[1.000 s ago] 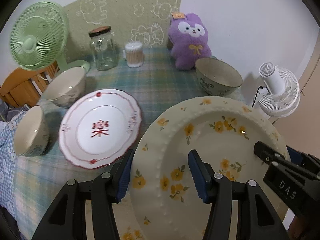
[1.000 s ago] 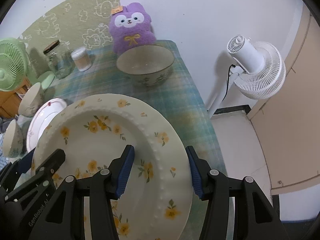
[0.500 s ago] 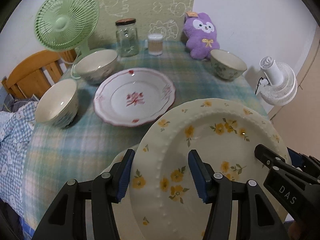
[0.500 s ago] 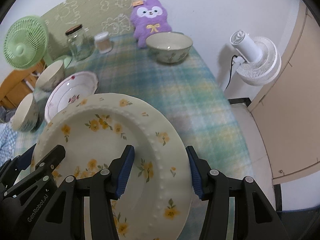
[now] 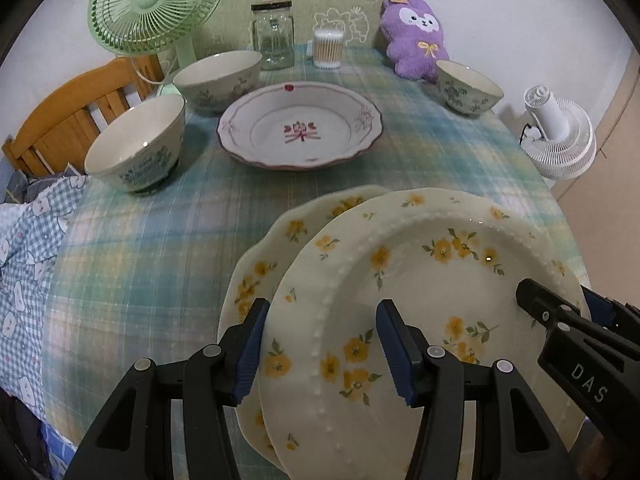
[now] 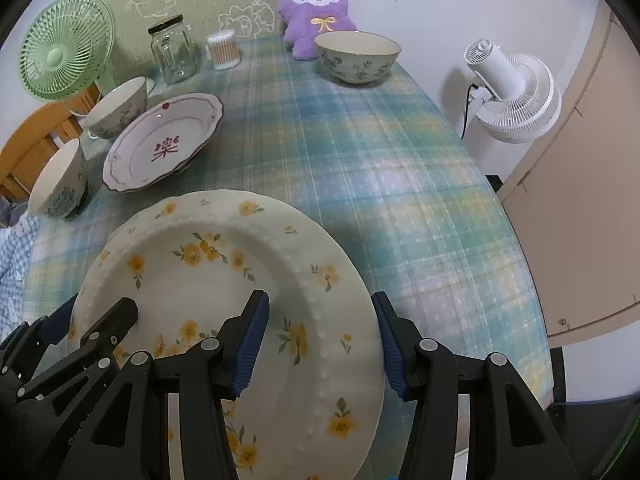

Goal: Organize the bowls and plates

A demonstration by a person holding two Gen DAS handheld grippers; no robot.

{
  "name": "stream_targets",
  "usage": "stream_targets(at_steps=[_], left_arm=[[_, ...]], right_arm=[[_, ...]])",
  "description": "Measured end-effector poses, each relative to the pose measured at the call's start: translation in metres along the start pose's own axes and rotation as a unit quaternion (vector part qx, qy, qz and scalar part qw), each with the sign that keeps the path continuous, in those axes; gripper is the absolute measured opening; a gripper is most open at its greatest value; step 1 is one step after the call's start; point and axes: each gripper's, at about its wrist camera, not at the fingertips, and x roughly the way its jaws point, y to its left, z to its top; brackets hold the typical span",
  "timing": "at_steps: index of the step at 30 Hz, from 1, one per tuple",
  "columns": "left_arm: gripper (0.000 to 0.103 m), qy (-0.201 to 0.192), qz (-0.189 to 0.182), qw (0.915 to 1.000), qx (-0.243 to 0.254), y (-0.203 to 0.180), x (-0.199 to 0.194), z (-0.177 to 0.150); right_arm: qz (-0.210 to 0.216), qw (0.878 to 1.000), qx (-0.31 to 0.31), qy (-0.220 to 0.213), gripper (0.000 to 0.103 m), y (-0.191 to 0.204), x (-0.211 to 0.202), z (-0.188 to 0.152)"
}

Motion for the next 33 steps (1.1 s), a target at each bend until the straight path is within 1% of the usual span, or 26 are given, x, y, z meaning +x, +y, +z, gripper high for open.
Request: stream_targets(at_steps=[12, 18, 22, 25, 29, 30, 33], left_arm=[[0.056, 0.021, 0.0, 0.9998, -0.001, 0.002, 0.016, -0.012], [0.056, 0.017, 0.006, 0.9998, -0.008, 0.004, 0.019, -0.011], [0.058, 0.009, 0.022, 0.9997, 0.004, 0.002, 0.019, -0.008], [0.06, 0.013, 0.024, 0.9996, 0.008, 0.003, 0.019, -0.006], [0.065, 0.027, 0.025, 0.9992, 0.014, 0.002, 0.018, -0.006], [0.068, 0.026, 0.027, 0.9991, 0.016, 0.002, 0.017, -0.007], [0.078, 0.006, 0.044, 0.9985, 0.032, -0.001, 0.008, -0.008]], right_arm=[[-0.006, 1.0, -0.007, 0.014, 0.055, 0.002, 0.012, -0.007], [-0.005, 1.0, -0.017, 0.016, 0.055, 0.006, 0.017, -0.004], [0.001, 0.999, -0.018, 0.028, 0.055, 0.008, 0.024, -0.004], [0.004, 0.999, -0.016, 0.033, 0.055, 0.008, 0.024, -0.004], [-0.005, 0.999, -0.033, 0.024, 0.055, 0.012, 0.014, -0.006], [-0.008, 0.999, -0.036, 0.023, 0.055, 0.012, 0.012, -0.007], [-0.004, 0.999, -0.039, 0.024, 0.055, 0.013, 0.009, -0.009]])
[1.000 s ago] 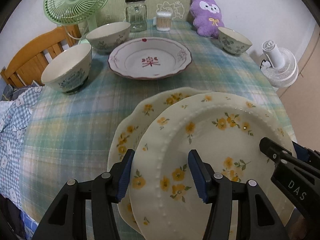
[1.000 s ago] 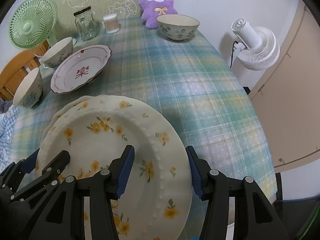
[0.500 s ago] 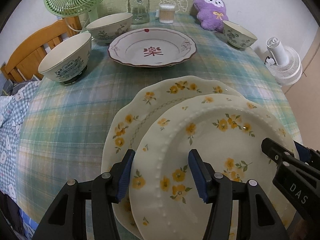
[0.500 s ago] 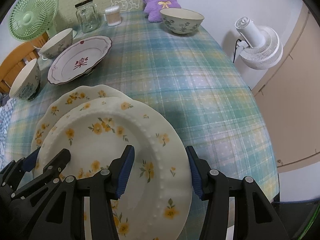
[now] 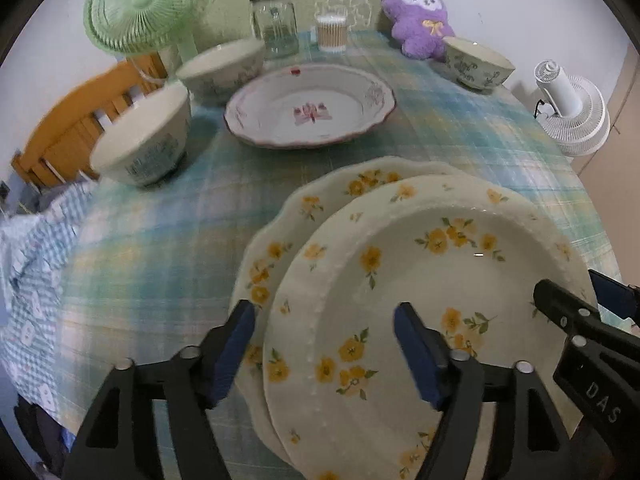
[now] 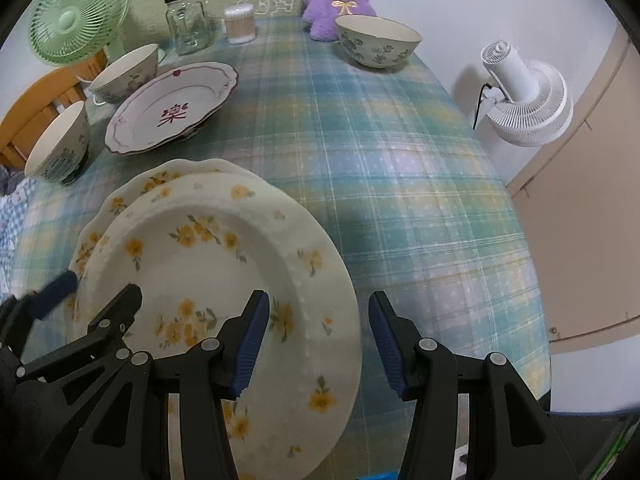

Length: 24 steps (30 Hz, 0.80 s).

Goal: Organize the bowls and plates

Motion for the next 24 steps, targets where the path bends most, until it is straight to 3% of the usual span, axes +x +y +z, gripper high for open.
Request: stream_targets(at_steps=[4, 24], left_arm=[[0.081, -0.011, -0.005, 0.9999, 0.004, -0.001, -0.007, 0.002], [0.082, -0.011, -0.011, 0.9998, -0.016, 0.013, -0.009, -0.002]], right_arm=[[-0.008, 1.0, -0.007, -0.003, 0.045, 0.004, 0.001, 0.0], [-0.01, 1.0, -0.003, 0.0, 0.044, 0.02, 0.016, 0.012]])
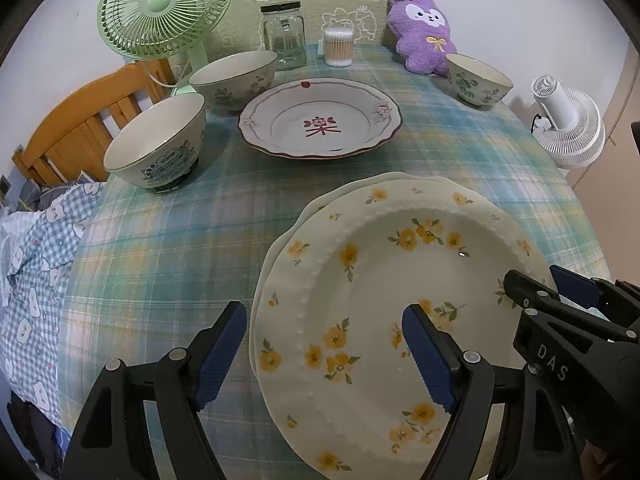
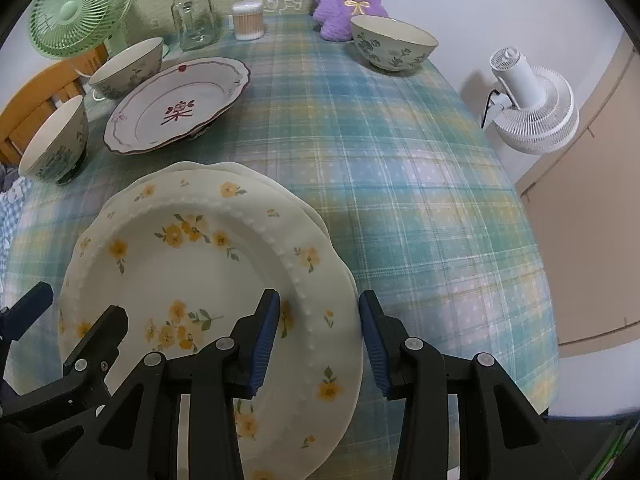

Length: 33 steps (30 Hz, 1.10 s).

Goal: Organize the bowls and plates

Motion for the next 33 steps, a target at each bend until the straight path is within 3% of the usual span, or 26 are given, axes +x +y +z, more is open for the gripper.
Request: stream_targets(at_steps=[20, 23, 28, 33], left_arm=[[0.083, -0.019, -0.009, 0.9996, 0.017, 0.005, -0.02, 0.005], [0.084, -0.029, -0.015, 0.9994, 0.013, 0.011, -0.03, 0.01], [0.093, -0.057, -0.024, 0.9981, 0.002, 0.025, -0.054, 0.019], [0.096, -0.077, -0.026, 0.9967, 0.001, 0.04, -0.076, 0.028]], right_arm=[[0.0, 1.0, 0.013, -0.024, 0.045, 0.004, -0.022, 0.0], [0.002, 0.999, 0.013, -0.033, 0.049, 0.006, -0.037, 0.005], [0.0, 0.998, 0.023, -0.064, 0.065, 0.007, -0.068, 0.014], [0.015, 0.995, 0.04, -0.095, 0.073, 0.013, -0.1, 0.025]])
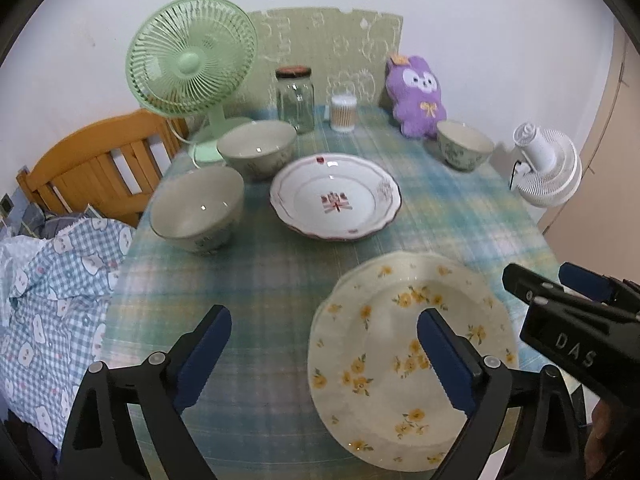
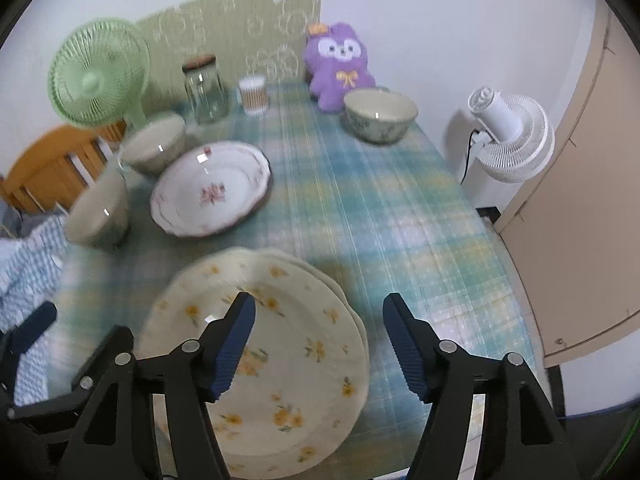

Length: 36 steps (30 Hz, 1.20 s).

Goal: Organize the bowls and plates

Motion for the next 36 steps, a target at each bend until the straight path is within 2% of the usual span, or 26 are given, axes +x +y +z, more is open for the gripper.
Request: stream_targets(at_steps=[7, 13, 17, 24, 36], left_arm=[[0.097, -0.024, -0.014, 0.9996, 0.0, 0.005, -0.021, 0.013], [0.101, -0.037, 0.004, 0.9992, -0.014, 0.009, -0.028, 0.029], [0.103, -0.028, 0.017, 0.9986, -0.041, 0.014, -0.02, 0.04], [0.103, -0.03, 0.044, 0.9969, -0.058, 0.009, 0.006, 0.066], [0.101, -0.028, 0.077, 0.9918, -0.099, 0.003, 0.061, 0.101]], right_arm=[[-0.004, 0.999, -0.032, -0.03, 0.075, 0.02, -0.025, 0.018], [0.015, 0.998, -0.035, -0.046, 0.075, 0.025, -0.032, 0.035], [0.048, 0.997, -0.043, -0.048, 0.075, 0.028, -0.025, 0.05], [0.084, 0.993, -0.065, -0.048, 0.075, 0.033, 0.007, 0.083], [0.103, 0.988, -0.107, -0.043, 0.075, 0.038, 0.072, 0.134]])
